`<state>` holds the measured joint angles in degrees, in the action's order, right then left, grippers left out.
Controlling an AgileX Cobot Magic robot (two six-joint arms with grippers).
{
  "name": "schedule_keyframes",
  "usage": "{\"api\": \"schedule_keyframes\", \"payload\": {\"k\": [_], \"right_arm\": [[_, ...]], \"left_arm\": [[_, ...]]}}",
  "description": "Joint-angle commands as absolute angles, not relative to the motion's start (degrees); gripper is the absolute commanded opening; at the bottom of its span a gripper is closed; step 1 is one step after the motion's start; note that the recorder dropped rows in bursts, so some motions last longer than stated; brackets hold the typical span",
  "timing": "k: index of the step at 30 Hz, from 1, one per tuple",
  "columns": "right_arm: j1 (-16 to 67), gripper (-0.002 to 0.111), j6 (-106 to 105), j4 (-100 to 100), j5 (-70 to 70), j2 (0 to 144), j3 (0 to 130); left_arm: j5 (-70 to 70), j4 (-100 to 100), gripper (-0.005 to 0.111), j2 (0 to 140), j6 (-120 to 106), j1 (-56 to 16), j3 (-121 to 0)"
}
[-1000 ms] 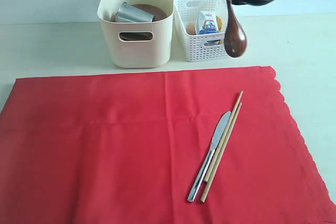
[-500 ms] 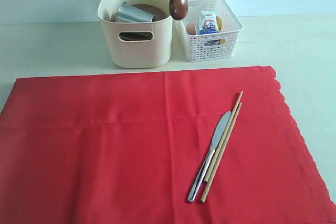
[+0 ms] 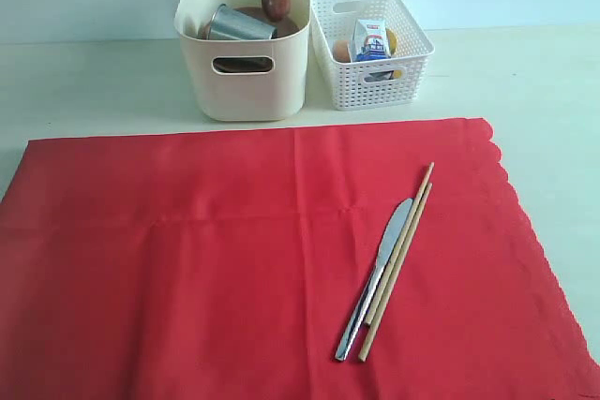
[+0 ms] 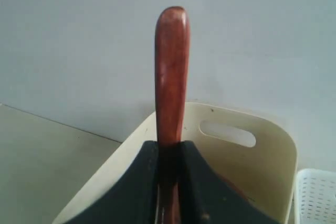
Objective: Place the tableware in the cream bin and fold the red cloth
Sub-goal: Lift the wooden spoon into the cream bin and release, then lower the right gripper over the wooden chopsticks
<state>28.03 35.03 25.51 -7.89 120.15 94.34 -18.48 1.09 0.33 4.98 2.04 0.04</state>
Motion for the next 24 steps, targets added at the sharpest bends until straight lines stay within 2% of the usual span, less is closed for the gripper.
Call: {"api": "schedule_keyframes", "payload": {"k": [1, 9, 12, 16, 24], "right_arm": [[28.0, 0.010, 34.5, 25.9, -7.0, 121.0, 96.6], [28.0, 0.050, 34.5, 25.9, -5.8, 120.9, 97.0], [28.0, 0.059, 34.5, 25.9, -5.6, 120.5, 97.0], [28.0, 0.061, 34.7, 25.9, 0.7, 118.1, 97.0], [28.0, 0.061, 34.5, 26.1, 25.6, 111.1, 97.0]], "left_arm": [[-18.1, 0.8, 0.001, 0.0, 4.7, 2.1, 0.0], [-18.1, 0.8, 0.001, 0.0, 4.7, 2.1, 0.0], [-18.1, 0.8, 0.001, 0.0, 4.7, 2.1, 0.0], [-18.1, 0.8, 0.001, 0.0, 4.7, 2.1, 0.0], [-18.1, 0.8, 0.001, 0.0, 4.7, 2.1, 0.0]]}}
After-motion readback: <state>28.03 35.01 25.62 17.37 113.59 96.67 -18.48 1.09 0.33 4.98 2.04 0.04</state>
